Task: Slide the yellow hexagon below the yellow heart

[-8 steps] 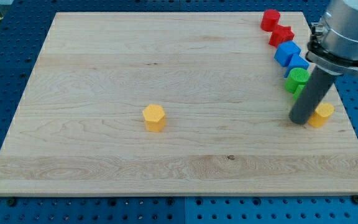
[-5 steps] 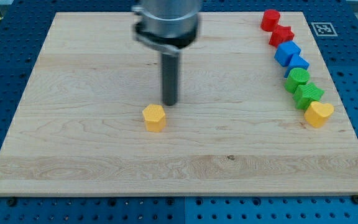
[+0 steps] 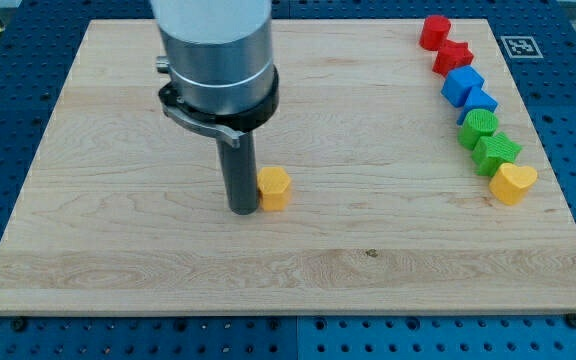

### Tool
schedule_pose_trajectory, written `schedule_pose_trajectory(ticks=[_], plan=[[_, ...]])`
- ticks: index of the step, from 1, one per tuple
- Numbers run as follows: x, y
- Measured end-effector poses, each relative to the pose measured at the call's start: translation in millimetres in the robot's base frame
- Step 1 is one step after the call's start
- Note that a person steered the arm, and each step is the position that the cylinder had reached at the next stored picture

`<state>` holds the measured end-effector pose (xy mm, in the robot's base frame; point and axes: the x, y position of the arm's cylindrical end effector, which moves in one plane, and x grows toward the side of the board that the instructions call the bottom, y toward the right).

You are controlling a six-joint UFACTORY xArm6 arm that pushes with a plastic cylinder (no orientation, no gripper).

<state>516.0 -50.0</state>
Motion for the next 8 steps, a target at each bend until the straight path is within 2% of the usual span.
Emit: schedule_pose_trajectory(ticks=[2,3,8], plan=[[-14,-27],[-22,-23],[1,141]])
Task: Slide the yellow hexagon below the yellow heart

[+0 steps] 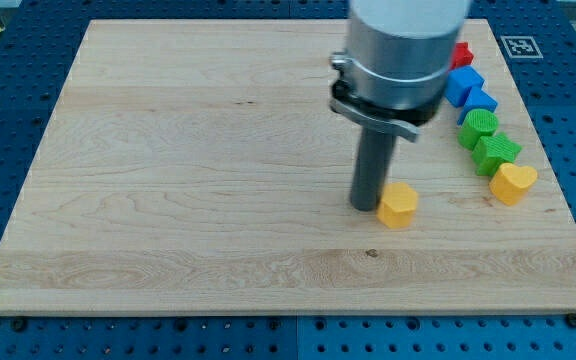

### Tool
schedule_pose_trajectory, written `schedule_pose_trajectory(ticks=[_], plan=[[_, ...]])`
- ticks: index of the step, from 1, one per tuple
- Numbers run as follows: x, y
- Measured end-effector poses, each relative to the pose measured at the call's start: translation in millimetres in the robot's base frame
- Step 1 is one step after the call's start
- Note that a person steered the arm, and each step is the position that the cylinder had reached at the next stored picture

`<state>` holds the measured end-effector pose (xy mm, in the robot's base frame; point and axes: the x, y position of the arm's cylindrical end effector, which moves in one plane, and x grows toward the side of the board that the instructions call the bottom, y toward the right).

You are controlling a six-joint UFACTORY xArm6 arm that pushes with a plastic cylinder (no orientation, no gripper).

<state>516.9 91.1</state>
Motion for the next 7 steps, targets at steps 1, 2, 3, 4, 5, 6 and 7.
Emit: schedule_pose_trajectory(ticks=[1,2,3,4,5,6,7], plan=[[12,35],[19,70],[22,103],[34,106],[40,106],[40,105],[40,105]])
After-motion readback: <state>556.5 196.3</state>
